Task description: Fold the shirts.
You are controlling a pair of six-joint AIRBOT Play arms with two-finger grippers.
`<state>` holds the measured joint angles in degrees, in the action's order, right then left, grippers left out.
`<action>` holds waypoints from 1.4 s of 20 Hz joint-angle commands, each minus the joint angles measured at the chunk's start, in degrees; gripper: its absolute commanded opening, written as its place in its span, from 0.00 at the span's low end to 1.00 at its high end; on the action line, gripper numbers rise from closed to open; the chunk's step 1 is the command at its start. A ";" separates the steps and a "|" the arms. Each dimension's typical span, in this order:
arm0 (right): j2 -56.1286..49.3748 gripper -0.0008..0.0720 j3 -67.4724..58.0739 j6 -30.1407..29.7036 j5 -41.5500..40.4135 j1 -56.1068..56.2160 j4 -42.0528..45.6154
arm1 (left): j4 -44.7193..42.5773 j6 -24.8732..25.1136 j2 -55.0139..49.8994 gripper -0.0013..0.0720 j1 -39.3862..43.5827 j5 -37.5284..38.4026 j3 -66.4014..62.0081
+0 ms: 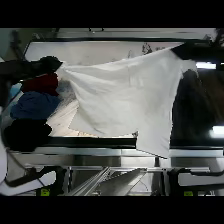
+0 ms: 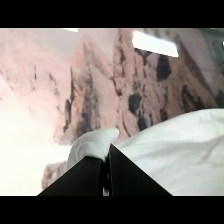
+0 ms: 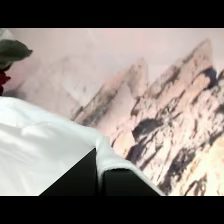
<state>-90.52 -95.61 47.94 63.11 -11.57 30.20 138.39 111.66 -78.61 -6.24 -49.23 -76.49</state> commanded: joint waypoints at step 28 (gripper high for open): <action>-8.74 0.48 14.19 8.68 30.08 -26.23 9.18 | -23.85 -4.46 -21.57 0.93 0.13 -37.22 9.03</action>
<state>-102.28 -84.03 54.98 91.53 -36.23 32.60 119.79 106.10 -103.13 -7.03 -87.70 -76.20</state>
